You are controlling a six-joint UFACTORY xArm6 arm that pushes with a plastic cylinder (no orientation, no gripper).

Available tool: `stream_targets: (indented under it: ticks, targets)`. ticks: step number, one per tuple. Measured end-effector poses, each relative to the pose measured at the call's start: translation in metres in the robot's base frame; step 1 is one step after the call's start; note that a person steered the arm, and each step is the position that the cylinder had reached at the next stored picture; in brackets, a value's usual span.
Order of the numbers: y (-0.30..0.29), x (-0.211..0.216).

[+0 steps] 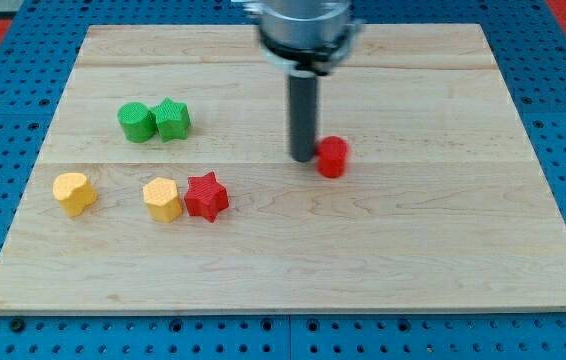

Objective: Move the red star to the center of the board

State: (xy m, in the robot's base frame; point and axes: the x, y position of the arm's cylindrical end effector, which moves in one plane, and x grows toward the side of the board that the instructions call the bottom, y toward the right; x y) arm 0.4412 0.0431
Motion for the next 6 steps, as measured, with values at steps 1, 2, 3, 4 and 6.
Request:
stream_targets:
  ticks: [1,2,3,4,6]
  targets:
    - [0.006,0.097]
    - [-0.075,0.130]
    - [-0.151,0.130]
    - [-0.147,0.083]
    - [-0.131,0.029]
